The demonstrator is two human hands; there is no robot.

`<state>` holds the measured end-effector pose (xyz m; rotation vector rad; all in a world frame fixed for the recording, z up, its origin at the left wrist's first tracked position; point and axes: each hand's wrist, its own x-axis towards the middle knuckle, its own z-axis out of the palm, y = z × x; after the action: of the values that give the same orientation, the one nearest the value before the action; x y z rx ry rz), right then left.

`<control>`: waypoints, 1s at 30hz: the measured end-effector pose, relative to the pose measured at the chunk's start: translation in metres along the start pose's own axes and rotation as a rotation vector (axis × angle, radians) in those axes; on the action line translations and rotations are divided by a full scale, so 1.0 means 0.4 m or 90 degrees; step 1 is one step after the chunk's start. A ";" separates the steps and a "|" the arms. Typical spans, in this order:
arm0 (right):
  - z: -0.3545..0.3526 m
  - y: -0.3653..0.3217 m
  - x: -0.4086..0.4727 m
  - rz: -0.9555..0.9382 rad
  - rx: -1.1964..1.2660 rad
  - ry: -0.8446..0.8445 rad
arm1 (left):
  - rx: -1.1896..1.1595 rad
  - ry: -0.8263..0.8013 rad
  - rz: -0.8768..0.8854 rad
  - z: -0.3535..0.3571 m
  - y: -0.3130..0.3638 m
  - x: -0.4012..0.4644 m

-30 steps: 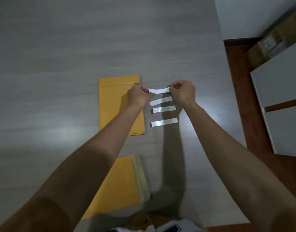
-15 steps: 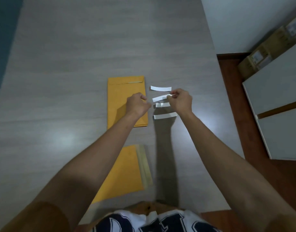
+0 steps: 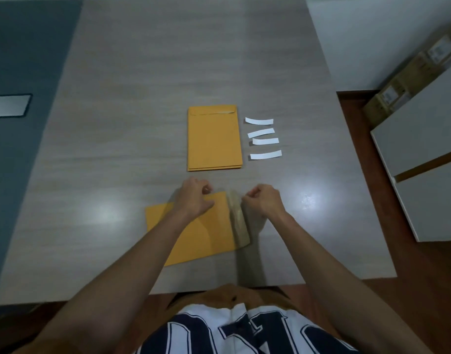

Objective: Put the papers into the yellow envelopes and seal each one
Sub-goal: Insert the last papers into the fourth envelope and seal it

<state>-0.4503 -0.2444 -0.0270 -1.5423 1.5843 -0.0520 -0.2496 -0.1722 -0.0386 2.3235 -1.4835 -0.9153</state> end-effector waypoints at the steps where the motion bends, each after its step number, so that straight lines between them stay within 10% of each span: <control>1: 0.013 0.013 -0.024 0.014 -0.017 -0.027 | 0.022 -0.007 0.018 -0.001 -0.022 -0.029; 5: 0.059 0.047 -0.090 0.042 -0.047 -0.105 | 0.102 -0.057 0.111 0.008 -0.090 -0.116; 12: 0.106 0.009 -0.130 -0.144 -0.061 0.056 | 0.207 0.029 0.045 0.049 -0.093 -0.179; 19: 0.209 0.049 -0.185 -0.354 -0.358 0.060 | 0.179 0.024 0.067 0.030 -0.074 -0.170; 30: 0.231 0.144 -0.210 -0.325 -0.576 0.088 | 0.431 -0.142 0.238 0.034 -0.109 -0.133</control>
<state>-0.4547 -0.1136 -0.0699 -2.6691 1.3269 0.3246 -0.2414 -0.1038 -0.0512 2.2423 -2.5343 -0.6452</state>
